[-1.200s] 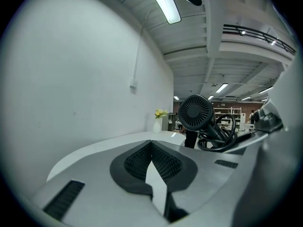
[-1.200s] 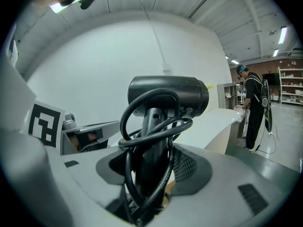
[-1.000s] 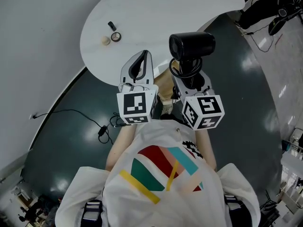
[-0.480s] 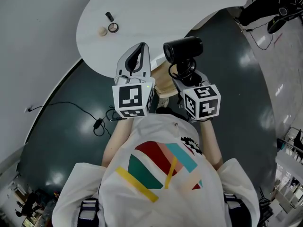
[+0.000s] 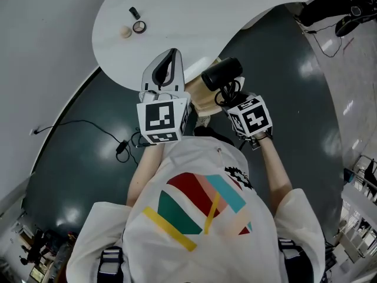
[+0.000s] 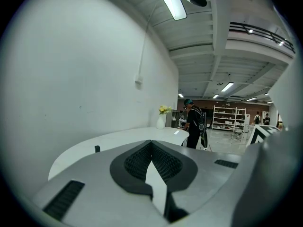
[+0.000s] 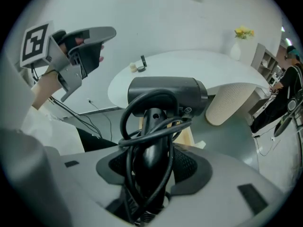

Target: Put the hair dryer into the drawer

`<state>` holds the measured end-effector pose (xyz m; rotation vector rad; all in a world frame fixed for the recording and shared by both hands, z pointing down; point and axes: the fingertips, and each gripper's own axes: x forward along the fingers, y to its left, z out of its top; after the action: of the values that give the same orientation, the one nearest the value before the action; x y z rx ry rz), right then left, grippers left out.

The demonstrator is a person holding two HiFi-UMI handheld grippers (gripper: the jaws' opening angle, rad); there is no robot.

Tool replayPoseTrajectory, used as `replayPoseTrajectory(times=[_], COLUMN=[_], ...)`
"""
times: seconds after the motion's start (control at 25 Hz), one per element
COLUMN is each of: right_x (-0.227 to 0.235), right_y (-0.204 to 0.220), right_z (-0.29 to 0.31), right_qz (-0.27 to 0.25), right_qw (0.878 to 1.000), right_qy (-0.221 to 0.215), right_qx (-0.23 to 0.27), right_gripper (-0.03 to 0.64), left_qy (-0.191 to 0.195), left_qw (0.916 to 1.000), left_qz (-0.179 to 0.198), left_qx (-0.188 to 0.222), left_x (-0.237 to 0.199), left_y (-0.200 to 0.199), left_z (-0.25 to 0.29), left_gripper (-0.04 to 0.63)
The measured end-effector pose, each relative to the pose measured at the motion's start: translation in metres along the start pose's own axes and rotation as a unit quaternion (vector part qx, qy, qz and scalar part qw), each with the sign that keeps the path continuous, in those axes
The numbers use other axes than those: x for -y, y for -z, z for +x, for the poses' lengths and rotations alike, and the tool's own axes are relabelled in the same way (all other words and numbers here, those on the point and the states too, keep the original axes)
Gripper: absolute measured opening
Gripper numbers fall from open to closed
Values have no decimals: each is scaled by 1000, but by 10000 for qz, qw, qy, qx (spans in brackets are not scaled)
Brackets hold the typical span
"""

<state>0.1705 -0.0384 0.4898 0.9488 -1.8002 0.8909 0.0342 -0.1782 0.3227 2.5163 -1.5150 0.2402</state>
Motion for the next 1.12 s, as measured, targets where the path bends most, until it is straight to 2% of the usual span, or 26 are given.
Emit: replayPoseTrajectory(times=[0.32, 0.48, 0.88, 1.12], right_x=[-2, -1, 13, 20], right_y=[31, 39, 25, 15], right_z=[31, 49, 98, 120], right_qz=[-45, -170, -619, -950], right_qw=[9933, 9876, 9767, 9733], right_qy=[-270, -340, -236, 44], right_qx=[-1123, -1523, -2043, -2088], right_gripper=[221, 221, 221, 221], left_qy=[26, 34, -118, -229], left_qw=[9998, 9997, 9990, 9979], left_qz=[-36, -30, -115, -155], left_qx=[-185, -240, -425, -591], left_x=[-2, -1, -22, -35], left_y=[11, 13, 27, 42], left_z=[3, 2, 7, 9], left_gripper=[16, 17, 17, 17])
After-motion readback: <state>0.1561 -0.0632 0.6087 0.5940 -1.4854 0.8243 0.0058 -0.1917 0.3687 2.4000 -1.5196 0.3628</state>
